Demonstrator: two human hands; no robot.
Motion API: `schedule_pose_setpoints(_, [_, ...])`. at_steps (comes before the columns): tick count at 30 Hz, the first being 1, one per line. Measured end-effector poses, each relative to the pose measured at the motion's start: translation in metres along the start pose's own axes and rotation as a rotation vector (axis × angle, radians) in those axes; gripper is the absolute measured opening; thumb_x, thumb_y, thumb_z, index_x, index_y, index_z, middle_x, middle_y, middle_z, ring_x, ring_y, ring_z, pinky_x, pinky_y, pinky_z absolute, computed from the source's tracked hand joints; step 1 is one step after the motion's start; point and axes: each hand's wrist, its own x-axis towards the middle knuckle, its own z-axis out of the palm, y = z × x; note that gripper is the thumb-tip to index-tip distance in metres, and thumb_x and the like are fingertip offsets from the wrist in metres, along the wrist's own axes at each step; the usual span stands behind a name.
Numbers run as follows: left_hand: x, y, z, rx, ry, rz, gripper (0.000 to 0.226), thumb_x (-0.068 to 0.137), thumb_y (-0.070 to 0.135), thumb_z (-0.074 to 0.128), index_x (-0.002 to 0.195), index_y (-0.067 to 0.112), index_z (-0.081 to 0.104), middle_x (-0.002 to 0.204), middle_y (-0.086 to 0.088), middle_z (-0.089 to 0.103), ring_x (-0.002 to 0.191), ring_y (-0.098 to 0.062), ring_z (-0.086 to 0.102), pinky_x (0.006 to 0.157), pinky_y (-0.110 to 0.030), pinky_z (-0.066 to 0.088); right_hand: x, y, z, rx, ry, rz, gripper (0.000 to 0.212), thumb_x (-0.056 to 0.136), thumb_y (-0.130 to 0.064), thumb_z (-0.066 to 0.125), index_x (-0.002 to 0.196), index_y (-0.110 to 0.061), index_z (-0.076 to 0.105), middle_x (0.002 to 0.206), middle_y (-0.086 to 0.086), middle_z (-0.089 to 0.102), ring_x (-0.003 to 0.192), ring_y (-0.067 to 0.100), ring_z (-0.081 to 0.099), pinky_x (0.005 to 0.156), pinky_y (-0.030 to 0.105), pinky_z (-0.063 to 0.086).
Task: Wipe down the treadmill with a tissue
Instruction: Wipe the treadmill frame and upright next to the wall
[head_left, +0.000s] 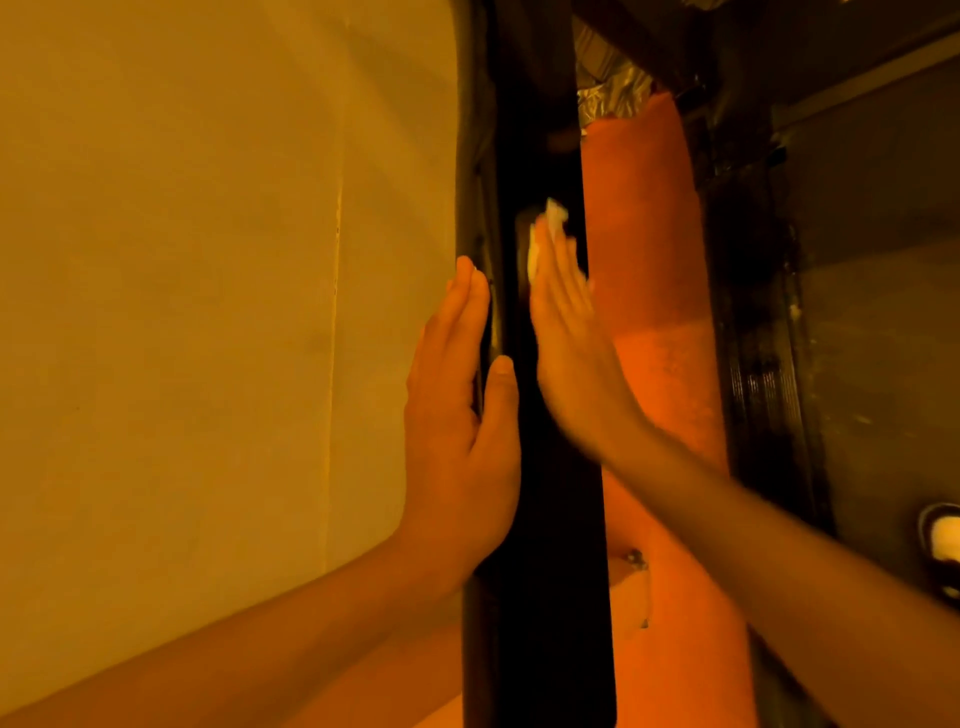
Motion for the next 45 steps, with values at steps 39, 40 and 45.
schedule_pose_setpoints(39, [-0.001, 0.009, 0.000, 0.109, 0.014, -0.003, 0.055, 0.106, 0.012, 0.045, 0.159, 0.006, 0.032, 0.168, -0.006, 0.030, 0.155, -0.011, 0.026, 0.125, -0.041, 0.027, -0.149, 0.014, 0.027, 0.143, -0.057, 0.081, 0.054, 0.106, -0.056, 0.014, 0.152, -0.066, -0.011, 0.168, -0.030, -0.014, 0.157, 0.002, -0.012, 0.128, 0.054, -0.007])
schedule_pose_setpoints(40, [-0.001, 0.010, 0.000, 0.102, 0.012, -0.010, 0.056, 0.106, 0.012, 0.045, 0.160, 0.006, 0.031, 0.168, -0.006, 0.030, 0.155, -0.011, 0.026, 0.125, -0.041, 0.027, -0.168, 0.014, 0.028, 0.122, -0.080, 0.102, 0.052, 0.105, -0.062, 0.012, 0.150, -0.068, -0.012, 0.166, -0.034, -0.015, 0.157, 0.001, -0.012, 0.127, 0.057, -0.004])
schedule_pose_setpoints(45, [0.000, 0.009, 0.000, 0.109, 0.017, -0.010, 0.056, 0.105, 0.012, 0.047, 0.159, 0.006, 0.033, 0.168, -0.006, 0.030, 0.155, -0.011, 0.026, 0.126, -0.038, 0.027, -0.059, 0.023, 0.006, 0.011, -0.030, 0.054, 0.055, 0.107, -0.051, 0.004, 0.159, -0.044, -0.009, 0.170, -0.019, -0.020, 0.157, 0.006, -0.018, 0.128, 0.049, -0.009])
